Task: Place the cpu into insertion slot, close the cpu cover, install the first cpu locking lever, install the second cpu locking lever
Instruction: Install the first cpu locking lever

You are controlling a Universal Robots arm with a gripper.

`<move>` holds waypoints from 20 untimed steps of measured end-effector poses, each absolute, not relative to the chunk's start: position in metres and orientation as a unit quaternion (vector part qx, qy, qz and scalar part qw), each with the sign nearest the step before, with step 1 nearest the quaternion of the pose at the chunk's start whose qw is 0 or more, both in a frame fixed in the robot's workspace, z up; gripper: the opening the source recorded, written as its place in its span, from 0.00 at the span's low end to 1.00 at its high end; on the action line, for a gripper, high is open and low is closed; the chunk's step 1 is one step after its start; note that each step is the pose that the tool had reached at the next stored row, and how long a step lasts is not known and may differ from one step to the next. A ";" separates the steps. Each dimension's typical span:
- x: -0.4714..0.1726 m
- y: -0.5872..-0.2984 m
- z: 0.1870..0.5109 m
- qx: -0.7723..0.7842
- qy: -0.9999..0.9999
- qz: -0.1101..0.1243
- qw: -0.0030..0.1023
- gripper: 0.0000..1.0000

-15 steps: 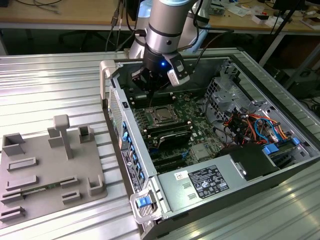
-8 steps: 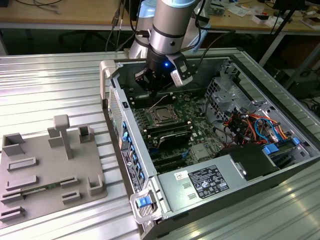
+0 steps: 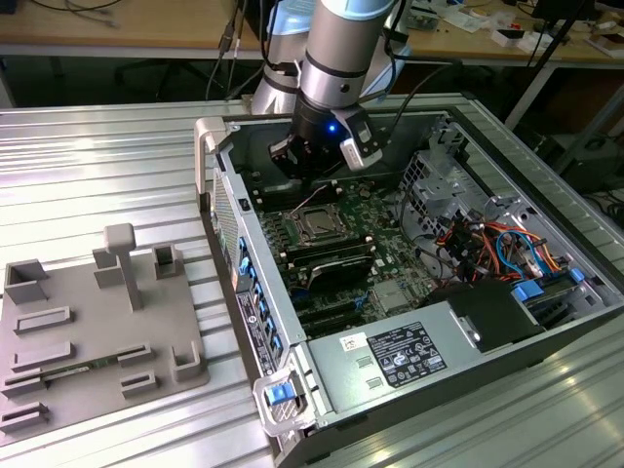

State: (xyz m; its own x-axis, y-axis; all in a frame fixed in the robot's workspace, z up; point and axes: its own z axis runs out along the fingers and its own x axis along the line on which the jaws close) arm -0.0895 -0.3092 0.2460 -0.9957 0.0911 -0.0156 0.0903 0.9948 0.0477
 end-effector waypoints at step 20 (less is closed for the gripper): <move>-0.087 -0.309 0.243 0.020 0.999 0.024 0.008 0.11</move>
State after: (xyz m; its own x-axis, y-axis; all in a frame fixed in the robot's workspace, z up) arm -0.0867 -0.3092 0.2430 -0.9991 0.0394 -0.0155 0.0386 0.9981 0.0476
